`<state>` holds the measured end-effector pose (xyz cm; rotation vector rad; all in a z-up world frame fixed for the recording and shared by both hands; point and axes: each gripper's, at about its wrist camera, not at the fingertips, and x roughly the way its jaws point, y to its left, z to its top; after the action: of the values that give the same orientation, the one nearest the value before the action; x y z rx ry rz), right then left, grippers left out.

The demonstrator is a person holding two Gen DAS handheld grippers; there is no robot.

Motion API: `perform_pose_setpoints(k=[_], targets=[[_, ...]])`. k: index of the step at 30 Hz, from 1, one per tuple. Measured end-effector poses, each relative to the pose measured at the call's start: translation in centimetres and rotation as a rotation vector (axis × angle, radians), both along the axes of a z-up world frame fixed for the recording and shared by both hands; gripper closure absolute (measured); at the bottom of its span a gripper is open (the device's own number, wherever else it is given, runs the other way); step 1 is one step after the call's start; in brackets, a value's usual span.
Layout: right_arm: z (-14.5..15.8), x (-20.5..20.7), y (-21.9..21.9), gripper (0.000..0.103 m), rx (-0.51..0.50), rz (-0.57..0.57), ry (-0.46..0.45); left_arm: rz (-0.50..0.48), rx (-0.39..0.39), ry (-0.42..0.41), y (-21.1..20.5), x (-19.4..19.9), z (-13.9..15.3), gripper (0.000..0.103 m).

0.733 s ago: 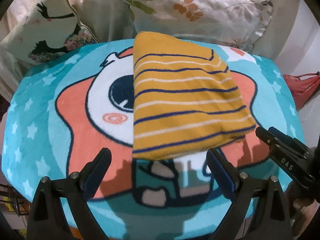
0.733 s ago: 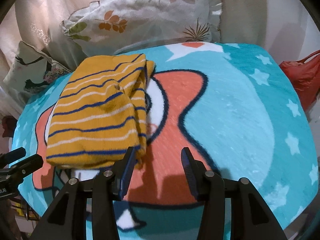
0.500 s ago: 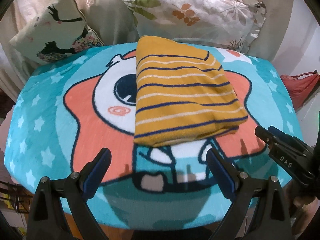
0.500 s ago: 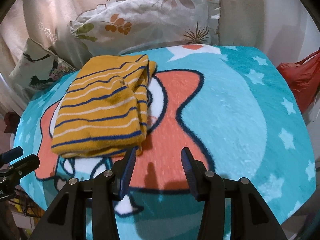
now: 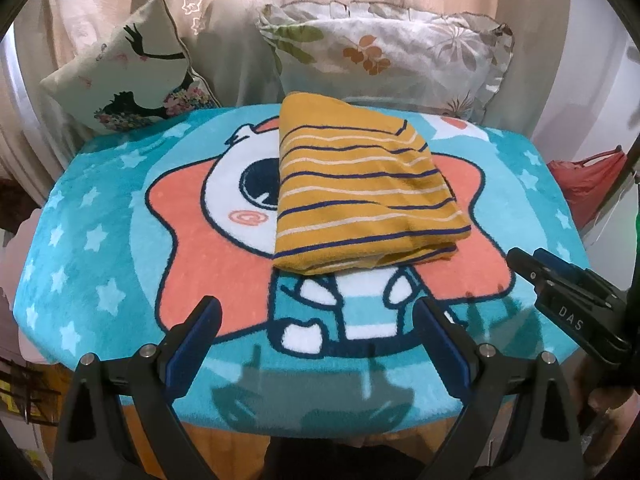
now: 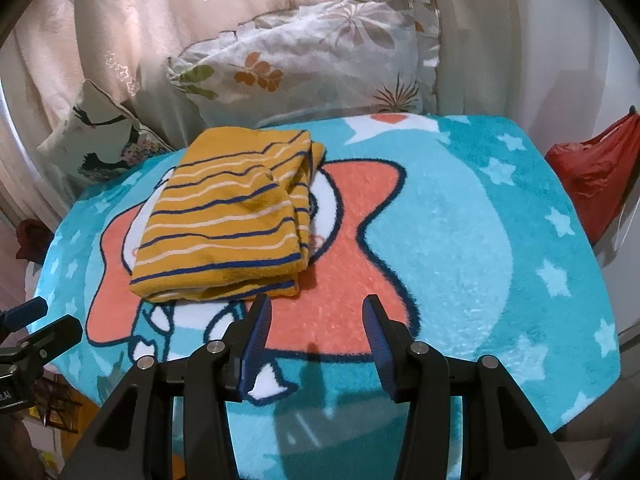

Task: Fold small clothes
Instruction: 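Release the sweater and withdraw the right gripper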

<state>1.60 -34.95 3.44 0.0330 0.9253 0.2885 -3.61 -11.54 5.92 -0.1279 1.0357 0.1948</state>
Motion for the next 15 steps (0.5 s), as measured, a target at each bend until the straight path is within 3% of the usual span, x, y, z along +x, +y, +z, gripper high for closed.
perform_pose_setpoints(k=[9, 15], targets=[[1.6, -1.4, 0.1, 0.049, 0.003, 0.015, -0.044, 0.018, 0.022, -0.08, -0.3, -1.1, 2.0, 0.007], [2.3, -1.9, -0.1, 0.048, 0.006, 0.019, -0.066, 0.047, 0.084, -0.168, -0.8, -1.8, 3.5, 0.007]])
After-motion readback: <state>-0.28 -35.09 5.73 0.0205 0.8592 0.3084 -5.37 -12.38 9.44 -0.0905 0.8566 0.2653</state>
